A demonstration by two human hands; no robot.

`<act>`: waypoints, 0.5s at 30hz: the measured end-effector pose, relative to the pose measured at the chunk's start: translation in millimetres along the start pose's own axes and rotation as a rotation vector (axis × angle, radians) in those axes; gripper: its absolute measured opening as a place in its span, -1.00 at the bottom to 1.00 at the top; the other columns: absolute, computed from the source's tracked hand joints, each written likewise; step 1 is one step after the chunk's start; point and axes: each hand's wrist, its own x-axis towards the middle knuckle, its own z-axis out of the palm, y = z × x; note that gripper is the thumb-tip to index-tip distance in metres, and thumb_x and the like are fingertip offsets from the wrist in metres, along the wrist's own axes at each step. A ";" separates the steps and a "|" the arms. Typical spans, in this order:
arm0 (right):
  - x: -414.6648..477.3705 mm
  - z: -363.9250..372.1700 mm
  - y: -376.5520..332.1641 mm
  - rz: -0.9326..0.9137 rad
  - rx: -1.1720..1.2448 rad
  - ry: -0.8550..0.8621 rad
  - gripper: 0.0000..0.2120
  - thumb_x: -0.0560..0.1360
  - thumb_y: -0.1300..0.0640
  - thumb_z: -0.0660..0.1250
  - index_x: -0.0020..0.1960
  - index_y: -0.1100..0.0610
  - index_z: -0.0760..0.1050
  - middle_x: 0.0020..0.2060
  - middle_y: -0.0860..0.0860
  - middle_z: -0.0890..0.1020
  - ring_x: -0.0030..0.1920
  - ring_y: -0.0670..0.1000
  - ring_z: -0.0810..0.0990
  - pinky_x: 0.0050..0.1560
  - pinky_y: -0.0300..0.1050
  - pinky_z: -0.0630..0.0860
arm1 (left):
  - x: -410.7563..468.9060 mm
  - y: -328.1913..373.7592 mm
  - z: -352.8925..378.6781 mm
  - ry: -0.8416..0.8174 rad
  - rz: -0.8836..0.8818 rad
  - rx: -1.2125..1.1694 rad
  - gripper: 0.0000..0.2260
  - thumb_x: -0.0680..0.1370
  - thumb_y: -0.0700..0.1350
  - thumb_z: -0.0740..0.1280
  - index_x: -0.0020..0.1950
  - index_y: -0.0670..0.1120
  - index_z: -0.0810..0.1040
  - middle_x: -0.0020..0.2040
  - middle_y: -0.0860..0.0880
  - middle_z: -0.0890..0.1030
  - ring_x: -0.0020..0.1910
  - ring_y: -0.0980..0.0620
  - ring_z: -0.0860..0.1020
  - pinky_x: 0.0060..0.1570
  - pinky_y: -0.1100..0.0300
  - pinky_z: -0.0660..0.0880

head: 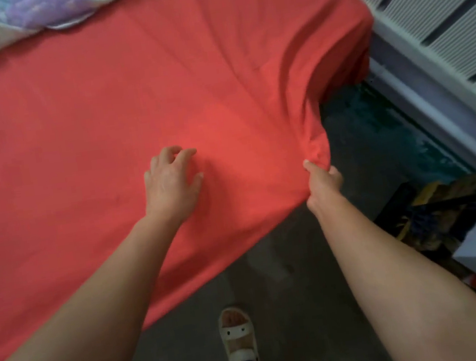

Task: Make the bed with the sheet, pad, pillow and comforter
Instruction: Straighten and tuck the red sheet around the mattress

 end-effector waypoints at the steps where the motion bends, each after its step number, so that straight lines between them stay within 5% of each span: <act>1: 6.8 -11.0 5.9 -0.016 -0.094 0.080 -0.71 0.40 0.24 0.47 0.08 0.25 0.52 0.07 0.22 0.63 -0.06 0.08 0.59 0.08 0.03 0.56 | -0.3 1.5 1.4 -0.008 0.000 0.011 -0.56 0.47 -0.06 0.39 0.35 -0.02 0.46 0.31 -0.12 0.43 0.26 -0.21 0.39 0.17 -0.08 0.36; 3: 18.5 -29.8 18.7 0.037 -0.287 0.162 -0.58 0.35 0.19 0.51 0.13 0.30 0.49 0.10 0.22 0.61 0.02 0.13 0.61 0.14 0.06 0.55 | -1.1 5.2 6.2 -0.032 0.009 0.033 -0.52 0.47 -0.04 0.38 0.38 0.00 0.42 0.35 -0.11 0.41 0.29 -0.20 0.37 0.20 -0.09 0.34; 8: 27.9 -40.1 34.0 0.112 -0.587 0.013 -0.31 0.27 0.14 0.55 0.30 0.17 0.31 0.29 0.18 0.46 0.22 0.20 0.51 0.26 0.11 0.47 | -4.0 15.6 13.9 -0.089 -0.014 0.052 -0.45 0.47 -0.02 0.38 0.45 0.05 0.33 0.43 -0.08 0.32 0.38 -0.17 0.29 0.27 -0.10 0.28; 15: 0.1 0.9 -5.9 -0.150 -0.661 -0.182 -0.51 0.45 0.22 0.40 0.35 0.19 0.39 0.28 0.13 0.49 0.27 0.10 0.47 0.22 -0.20 0.35 | 0.4 21.5 10.0 -0.120 -0.024 0.061 -0.45 0.49 -0.03 0.36 0.47 0.07 0.30 0.48 -0.07 0.24 0.43 -0.16 0.20 0.32 -0.12 0.23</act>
